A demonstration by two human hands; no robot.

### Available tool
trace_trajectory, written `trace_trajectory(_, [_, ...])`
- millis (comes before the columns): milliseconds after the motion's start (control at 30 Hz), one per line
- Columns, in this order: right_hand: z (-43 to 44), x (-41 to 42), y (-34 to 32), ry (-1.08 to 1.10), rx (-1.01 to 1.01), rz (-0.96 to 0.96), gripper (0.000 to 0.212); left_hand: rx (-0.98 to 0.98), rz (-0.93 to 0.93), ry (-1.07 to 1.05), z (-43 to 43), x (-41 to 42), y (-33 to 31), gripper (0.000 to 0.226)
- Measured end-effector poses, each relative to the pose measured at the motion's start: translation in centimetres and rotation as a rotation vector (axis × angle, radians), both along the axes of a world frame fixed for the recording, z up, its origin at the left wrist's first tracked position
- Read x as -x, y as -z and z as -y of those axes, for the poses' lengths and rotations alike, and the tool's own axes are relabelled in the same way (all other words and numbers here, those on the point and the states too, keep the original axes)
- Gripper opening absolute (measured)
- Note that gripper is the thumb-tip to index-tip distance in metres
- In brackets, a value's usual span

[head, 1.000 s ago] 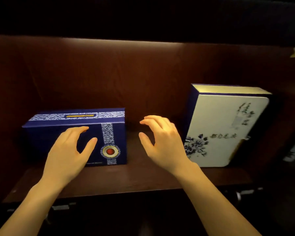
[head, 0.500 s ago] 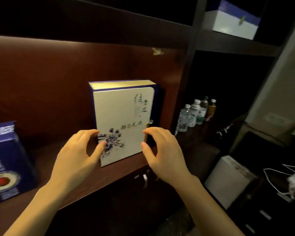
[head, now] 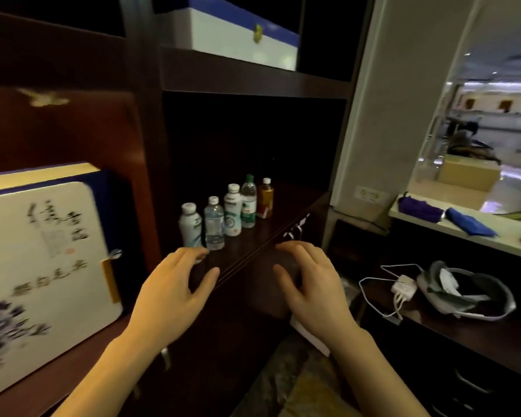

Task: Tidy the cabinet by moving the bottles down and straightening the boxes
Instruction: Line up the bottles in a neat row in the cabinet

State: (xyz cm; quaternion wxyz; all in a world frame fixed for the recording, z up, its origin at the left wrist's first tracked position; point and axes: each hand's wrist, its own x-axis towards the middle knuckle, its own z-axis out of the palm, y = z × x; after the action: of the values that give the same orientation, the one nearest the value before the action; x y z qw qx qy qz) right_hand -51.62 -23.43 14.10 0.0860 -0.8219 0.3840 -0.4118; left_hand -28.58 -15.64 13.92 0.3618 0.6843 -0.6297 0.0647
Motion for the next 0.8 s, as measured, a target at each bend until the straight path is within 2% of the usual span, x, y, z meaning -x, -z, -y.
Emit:
trace_trajectory(333, [12.5, 7.3, 0.9, 0.062, -0.036, 0.022, 0.039, -0.044, -0.012, 0.039, 13.8, 7.2, 1.6, 0.048])
trace_trajectory(600, [21.2, 6.3, 2.9, 0.051, -0.099, -0.002, 0.041, -0.085, -0.05, 0.042, 23.0, 6.6, 3.7, 0.044])
trace_trajectory(800, [29.2, 3.5, 4.9, 0.048, -0.144, -0.04, 0.039, -0.126, -0.19, 0.007, 31.3, 3.9, 7.1, 0.047])
